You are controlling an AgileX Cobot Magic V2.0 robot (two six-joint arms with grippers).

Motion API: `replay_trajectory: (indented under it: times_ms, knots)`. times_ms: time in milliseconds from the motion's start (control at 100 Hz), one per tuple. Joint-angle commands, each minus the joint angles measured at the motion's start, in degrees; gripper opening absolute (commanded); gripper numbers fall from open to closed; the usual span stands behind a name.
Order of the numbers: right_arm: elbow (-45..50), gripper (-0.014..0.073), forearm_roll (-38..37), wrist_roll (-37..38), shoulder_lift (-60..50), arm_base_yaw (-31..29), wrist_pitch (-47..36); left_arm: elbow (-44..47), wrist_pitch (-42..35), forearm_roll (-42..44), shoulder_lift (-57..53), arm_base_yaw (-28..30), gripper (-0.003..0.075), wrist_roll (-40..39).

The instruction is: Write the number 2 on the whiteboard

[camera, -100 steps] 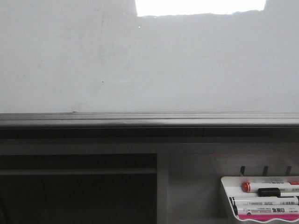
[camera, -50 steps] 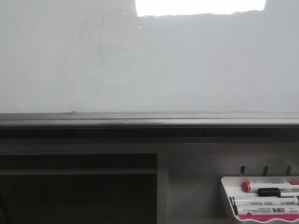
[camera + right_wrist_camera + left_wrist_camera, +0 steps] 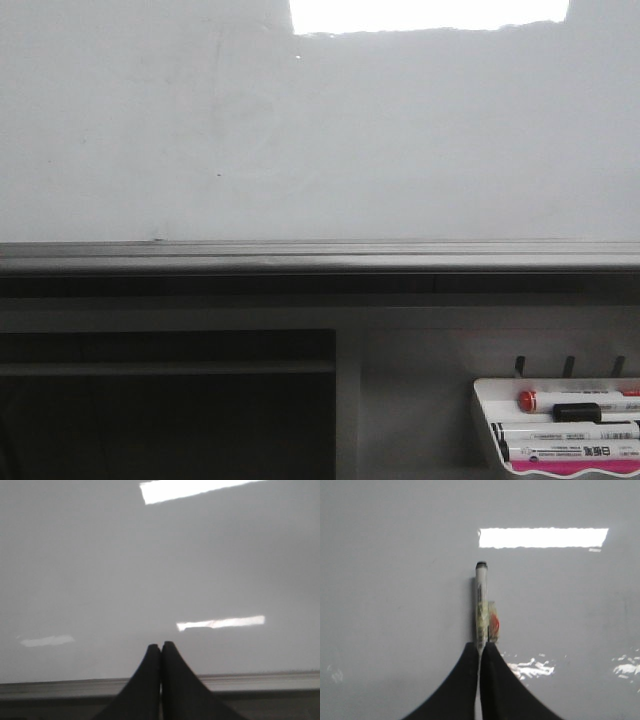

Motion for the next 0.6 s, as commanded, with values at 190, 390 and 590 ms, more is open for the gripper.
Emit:
replay_trajectory:
  times_ms: [190, 390, 590]
  knots:
    - [-18.3, -0.0066, -2.8, -6.4, 10.5, -0.5, 9.8, -17.1, 10.0, 1.7, 7.8, 0.1, -0.002, -0.6]
    - [-26.8, -0.0066, -0.2, -7.4, 19.9, -0.5, 14.5, -24.9, 16.2, 3.2, 15.4, 0.1, -0.002, -0.6]
    - [-27.4, -0.0066, 1.6, -7.4, 23.5, -0.5, 13.0, -24.9, 15.5, 1.1, 17.3, 0.1, -0.002, -0.6]
